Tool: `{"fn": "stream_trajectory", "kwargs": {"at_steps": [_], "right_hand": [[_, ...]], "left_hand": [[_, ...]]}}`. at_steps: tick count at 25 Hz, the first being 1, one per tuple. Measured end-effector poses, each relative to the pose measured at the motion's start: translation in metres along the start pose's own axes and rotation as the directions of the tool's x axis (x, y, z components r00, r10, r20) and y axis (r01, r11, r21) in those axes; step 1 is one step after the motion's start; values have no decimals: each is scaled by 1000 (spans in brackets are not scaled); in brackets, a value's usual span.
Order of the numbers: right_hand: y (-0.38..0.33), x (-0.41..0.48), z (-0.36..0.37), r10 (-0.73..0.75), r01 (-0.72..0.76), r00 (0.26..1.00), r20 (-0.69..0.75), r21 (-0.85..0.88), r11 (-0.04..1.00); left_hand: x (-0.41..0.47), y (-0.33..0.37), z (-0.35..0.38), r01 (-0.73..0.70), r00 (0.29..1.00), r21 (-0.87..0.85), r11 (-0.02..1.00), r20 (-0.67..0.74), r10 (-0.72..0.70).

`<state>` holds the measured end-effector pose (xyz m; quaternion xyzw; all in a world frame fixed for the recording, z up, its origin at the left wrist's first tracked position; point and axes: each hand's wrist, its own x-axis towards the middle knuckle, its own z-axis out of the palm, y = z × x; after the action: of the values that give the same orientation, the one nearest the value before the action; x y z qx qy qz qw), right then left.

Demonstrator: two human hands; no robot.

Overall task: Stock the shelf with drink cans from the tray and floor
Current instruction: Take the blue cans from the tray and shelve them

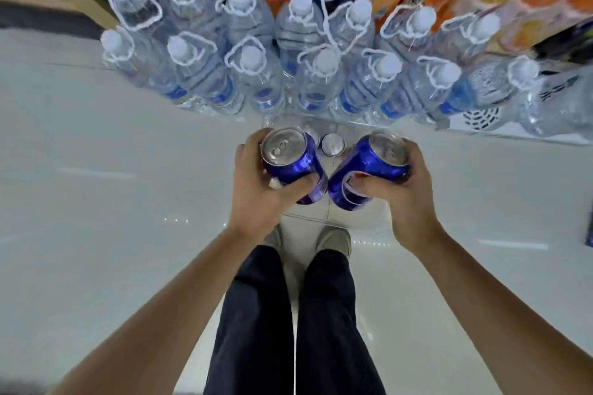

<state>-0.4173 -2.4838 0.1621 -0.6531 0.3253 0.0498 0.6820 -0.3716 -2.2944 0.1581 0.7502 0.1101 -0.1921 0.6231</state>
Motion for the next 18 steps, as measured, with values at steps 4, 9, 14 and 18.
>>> {"fn": "stream_trajectory", "kwargs": {"at_steps": [4, 9, 14, 18], "right_hand": [[-92, -31, -10, -49, 29, 985, 164, 123, 992], [-208, -91, -10, -98, 35, 958, 271, 229, 973], [-316, -149, -9, -185, 108, 939, 291, 262, 959], [-404, -178, -5, -309, 251, 905, 293, 219, 943]], "left_hand": [[-25, 98, -19, -24, 995, -175, 984, 88, 40], [-75, 223, -29, -78, 989, -229, 970, 108, 105], [-122, 332, -32, -173, 981, -326, 929, 27, 192], [-145, 414, -44, -230, 968, -326, 917, 17, 249]]}}
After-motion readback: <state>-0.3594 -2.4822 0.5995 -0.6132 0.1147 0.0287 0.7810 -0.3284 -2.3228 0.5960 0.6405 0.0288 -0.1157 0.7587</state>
